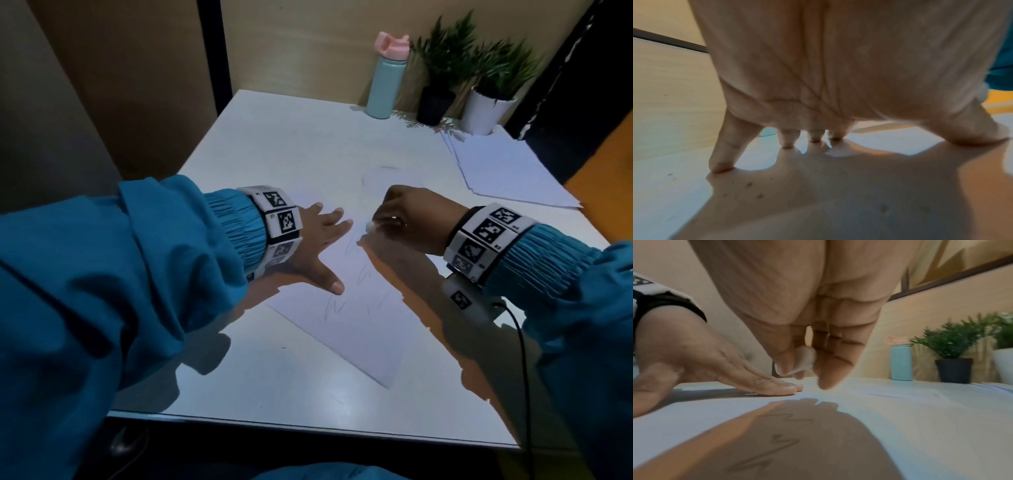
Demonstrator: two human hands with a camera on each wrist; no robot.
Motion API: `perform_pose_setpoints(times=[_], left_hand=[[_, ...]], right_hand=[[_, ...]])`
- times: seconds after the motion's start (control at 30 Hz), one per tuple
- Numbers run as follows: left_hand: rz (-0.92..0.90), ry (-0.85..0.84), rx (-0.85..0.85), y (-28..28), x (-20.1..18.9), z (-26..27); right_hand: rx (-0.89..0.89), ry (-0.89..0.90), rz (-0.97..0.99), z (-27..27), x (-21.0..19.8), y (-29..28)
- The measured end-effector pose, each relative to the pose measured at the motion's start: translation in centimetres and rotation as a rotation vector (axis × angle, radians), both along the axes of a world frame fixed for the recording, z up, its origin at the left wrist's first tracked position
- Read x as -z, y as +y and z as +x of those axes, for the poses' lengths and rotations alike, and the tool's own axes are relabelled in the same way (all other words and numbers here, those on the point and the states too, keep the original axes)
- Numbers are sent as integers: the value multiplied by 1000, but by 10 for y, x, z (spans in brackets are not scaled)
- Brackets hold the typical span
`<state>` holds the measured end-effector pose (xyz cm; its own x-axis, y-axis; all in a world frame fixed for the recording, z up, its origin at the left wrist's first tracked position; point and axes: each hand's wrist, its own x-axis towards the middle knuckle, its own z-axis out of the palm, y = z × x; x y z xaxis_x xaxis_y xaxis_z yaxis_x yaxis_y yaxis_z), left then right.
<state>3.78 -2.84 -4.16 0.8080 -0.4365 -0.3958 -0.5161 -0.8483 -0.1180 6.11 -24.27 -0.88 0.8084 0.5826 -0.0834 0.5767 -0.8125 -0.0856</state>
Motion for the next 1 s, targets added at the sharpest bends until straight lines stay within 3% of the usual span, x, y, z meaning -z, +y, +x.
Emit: perform_pose_setpoints(times=[0.2, 0.37, 0.53, 0.67, 0.87, 1.0], left_hand=[[-28, 27, 4, 13, 5, -20], [-23, 35, 16, 14, 4, -22], [-87, 62, 43, 16, 6, -18], [-33, 17, 11, 14, 8, -20], [-70, 70, 14, 14, 3, -22], [-27, 19, 13, 13, 5, -23]], right_hand=[[-106, 25, -90, -13, -2, 27], [-45, -5, -193, -6, -4, 45], [-171, 123, -254, -30, 7, 62], [-21, 10, -229, -1, -10, 46], [-164, 119, -233, -45, 1, 63], [-36, 28, -318, -9, -10, 51]])
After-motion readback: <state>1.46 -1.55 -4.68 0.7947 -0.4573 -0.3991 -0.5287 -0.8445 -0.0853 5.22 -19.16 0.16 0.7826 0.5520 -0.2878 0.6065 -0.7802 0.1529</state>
